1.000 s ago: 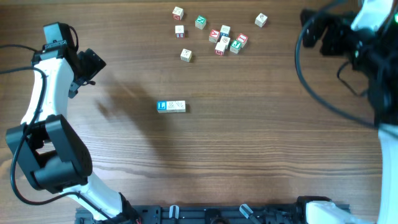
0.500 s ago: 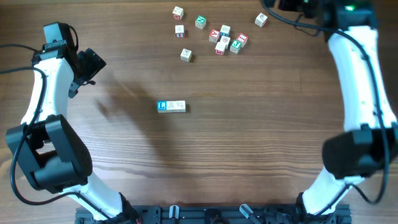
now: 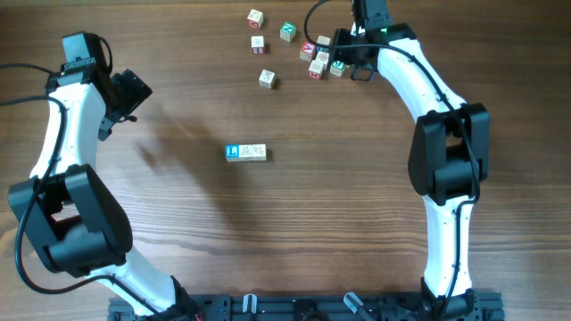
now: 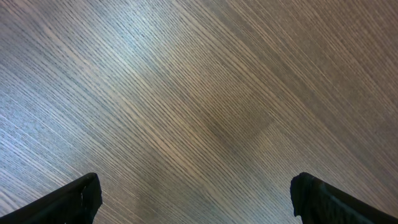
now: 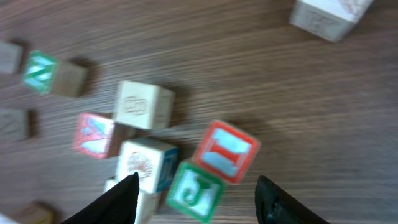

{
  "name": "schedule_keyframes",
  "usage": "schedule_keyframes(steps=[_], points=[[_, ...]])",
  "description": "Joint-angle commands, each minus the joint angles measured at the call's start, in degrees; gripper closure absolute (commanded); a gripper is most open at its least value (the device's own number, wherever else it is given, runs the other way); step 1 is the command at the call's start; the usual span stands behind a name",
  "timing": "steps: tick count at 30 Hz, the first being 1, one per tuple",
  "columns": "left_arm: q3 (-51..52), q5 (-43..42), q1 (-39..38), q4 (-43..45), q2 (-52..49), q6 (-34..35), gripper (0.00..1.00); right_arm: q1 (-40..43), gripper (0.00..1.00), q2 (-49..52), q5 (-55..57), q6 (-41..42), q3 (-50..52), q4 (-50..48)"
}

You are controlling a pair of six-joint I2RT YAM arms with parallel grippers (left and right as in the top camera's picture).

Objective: Form a horizontal line
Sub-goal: 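Reach the right gripper forward to the red I block in the cluster, then close the right gripper on the red I block and lift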

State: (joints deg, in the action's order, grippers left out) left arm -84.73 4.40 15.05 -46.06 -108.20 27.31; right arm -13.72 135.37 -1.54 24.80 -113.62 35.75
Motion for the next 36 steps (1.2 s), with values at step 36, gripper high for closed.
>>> schedule_keyframes(steps=[36], points=[[-0.46,-0.09,-0.02,0.13,0.63,0.13,0.0,0.04,0.48,5.11,7.96,2.4,-0.26,-4.76]])
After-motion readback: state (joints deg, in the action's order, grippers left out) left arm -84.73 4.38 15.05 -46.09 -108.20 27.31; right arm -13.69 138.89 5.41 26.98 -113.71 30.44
